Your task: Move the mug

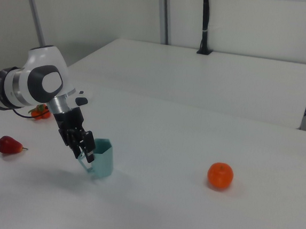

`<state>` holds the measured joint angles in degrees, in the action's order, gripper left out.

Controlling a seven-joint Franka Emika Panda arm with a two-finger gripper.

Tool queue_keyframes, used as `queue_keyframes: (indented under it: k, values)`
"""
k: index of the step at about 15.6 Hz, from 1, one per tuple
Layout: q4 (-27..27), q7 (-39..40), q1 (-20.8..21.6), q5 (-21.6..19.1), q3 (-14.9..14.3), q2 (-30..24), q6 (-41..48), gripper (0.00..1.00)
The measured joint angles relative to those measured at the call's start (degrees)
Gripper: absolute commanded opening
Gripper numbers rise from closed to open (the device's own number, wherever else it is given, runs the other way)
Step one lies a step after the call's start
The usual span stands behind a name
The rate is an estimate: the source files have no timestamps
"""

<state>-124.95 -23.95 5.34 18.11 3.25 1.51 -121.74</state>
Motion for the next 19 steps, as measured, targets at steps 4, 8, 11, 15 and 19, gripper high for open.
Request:
queue_keyframes:
  k: [4,8,11,15,19]
  values:
    - [2.99,2.70,0.18,-0.44,0.00,-0.02,4.33,1.00]
    - [10.70,5.96,1.56,-3.48,0.02,0.03,10.46,1.00]
    - [19.19,9.96,1.51,-9.89,-0.25,0.40,13.41,1.00]
    - [29.51,14.12,-0.92,-13.00,-0.71,0.82,19.96,1.00]
    - [34.23,16.84,-2.88,-13.75,-0.87,0.66,24.66,1.00]
